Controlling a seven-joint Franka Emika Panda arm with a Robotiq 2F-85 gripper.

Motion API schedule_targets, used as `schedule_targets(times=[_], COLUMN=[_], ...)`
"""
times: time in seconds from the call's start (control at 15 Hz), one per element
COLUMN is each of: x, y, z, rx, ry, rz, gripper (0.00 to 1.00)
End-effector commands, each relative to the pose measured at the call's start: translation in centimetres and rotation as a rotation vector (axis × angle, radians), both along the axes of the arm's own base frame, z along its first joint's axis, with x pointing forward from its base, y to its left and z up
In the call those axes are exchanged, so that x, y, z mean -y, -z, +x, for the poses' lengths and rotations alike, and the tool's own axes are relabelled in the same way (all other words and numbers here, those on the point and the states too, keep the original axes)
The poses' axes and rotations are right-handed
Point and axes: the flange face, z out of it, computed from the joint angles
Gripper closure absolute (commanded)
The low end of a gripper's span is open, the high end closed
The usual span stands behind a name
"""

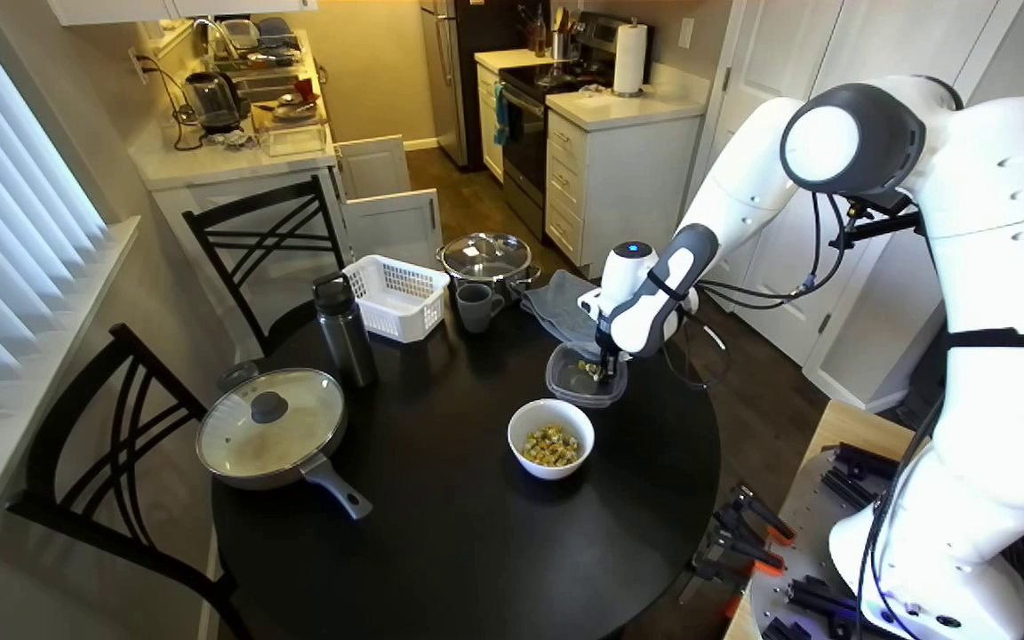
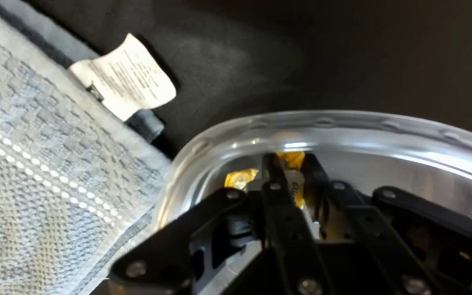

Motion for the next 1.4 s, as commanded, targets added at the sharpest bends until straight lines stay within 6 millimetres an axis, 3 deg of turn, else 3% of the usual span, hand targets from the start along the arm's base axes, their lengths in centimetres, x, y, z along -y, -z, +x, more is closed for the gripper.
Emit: schedule_targets(times=[0.0, 0.27, 0.6, 0.93, 1.2, 1.27, 1.33], x=[0.2, -1.3, -7.4, -14.0, -16.3, -16.5, -16.7], y=[-2.8, -6.2, -9.7, -10.7, -11.0, -11.0, -11.1], z=[0.2, 0.9, 0.5, -1.6, -3.0, -3.3, -3.5], rx=[0.04, 0.09, 0.138, 0.1, 0.062, 0.049, 0.04], ry=[-0.03, -0.064, -0.223, -0.395, -0.463, -0.477, -0.484], rz=[-0.001, 0.033, 0.143, 0.213, 0.219, 0.215, 0.211], gripper=[0.95, 0.95, 0.95, 0.95, 0.95, 0.59, 0.58])
